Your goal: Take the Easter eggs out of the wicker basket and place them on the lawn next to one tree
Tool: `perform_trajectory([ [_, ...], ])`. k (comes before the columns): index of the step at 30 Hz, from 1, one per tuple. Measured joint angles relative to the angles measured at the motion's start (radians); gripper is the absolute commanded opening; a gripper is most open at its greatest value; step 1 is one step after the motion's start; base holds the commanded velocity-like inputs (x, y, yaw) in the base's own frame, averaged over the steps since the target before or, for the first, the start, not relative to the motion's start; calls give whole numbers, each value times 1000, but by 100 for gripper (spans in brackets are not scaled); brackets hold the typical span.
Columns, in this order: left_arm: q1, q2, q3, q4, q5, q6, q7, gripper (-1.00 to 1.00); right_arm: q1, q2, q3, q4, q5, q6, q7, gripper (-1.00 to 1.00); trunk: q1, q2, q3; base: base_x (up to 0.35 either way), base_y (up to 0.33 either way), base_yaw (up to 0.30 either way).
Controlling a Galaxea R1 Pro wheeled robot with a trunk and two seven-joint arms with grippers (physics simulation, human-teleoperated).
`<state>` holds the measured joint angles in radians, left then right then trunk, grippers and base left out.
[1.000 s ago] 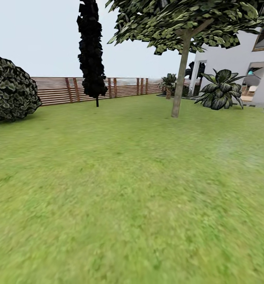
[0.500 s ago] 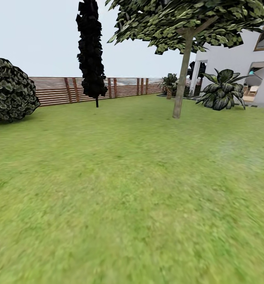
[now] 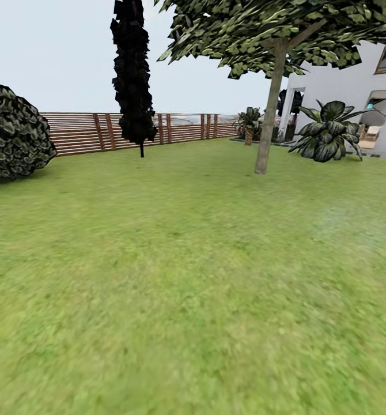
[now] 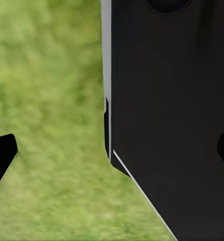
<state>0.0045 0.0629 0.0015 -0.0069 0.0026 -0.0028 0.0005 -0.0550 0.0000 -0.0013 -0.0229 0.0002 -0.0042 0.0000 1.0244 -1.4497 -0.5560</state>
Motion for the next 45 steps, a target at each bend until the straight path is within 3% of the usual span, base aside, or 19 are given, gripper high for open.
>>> perform_trajectory([
  [10, 0, 0, 0, 0, 0, 0, 0, 100, 0, 0, 0, 0, 0, 0, 0, 100, 0, 0, 0, 324, 91, -106],
  [45, 0, 0, 0, 0, 0, 0, 0, 100, 0, 0, 0, 0, 0, 0, 0, 100, 0, 0, 0, 324, 102, -2],
])
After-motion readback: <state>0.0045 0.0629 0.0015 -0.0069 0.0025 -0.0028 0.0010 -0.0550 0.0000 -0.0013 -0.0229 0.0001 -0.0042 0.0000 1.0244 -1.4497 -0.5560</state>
